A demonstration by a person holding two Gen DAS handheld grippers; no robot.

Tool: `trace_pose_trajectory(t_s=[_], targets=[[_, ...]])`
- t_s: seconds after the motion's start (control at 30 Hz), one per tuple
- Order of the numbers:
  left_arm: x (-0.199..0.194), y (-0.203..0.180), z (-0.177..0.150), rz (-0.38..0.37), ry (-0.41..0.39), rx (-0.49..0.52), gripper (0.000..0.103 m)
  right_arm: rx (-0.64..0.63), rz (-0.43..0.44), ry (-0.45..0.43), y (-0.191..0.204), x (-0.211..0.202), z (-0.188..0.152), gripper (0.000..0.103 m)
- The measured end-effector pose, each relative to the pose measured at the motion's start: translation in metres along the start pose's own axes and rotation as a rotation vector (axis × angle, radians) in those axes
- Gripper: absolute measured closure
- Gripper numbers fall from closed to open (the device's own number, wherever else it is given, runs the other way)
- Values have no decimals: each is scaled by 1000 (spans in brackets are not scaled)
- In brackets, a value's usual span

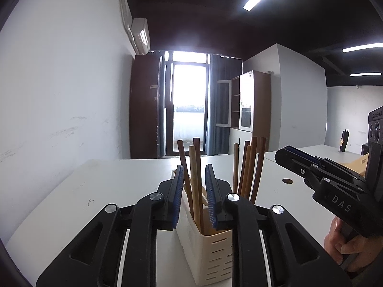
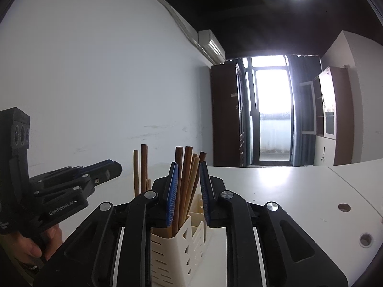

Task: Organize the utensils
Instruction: 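Open both tools to release the chopsticks in the holder, then withdraw both open tools up and away from the holder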

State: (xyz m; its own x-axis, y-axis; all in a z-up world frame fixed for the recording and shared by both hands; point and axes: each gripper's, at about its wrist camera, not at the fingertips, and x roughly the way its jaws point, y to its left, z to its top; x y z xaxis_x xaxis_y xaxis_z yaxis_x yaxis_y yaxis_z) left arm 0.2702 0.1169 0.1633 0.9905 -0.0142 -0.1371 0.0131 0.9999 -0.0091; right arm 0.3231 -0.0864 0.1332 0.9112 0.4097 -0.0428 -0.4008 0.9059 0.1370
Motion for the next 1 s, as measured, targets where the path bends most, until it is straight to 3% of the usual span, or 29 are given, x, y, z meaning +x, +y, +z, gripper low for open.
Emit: trace_pose_trajectory(t_s=[0.1,0.23,0.33,0.5,0.7,0.87,1.0], targets=[[-10,-2,3,9,21,9,72,-3,-8,12,-1,-2,0,81],[-24,-6,2,21,59,29,66,-12,-13,53,-1,-4,-2,80],[-33,-6,-4,21,91,25,58,-8,-20,71,-2,-14,-6,69],[-36,-9,-22,-7,174,4,53,8,-25,134,-4,-20,-21,64],[-47,-9,-38,-15,207,-11,36,7,-11,193,2,-29,-41,52],[-54,-1,-56,-22,243,-56,29,12,-14,246,2,-37,-60,43],[-60,2,-64,-15,233,-63,16,13,-7,258,2,-43,-69,38]])
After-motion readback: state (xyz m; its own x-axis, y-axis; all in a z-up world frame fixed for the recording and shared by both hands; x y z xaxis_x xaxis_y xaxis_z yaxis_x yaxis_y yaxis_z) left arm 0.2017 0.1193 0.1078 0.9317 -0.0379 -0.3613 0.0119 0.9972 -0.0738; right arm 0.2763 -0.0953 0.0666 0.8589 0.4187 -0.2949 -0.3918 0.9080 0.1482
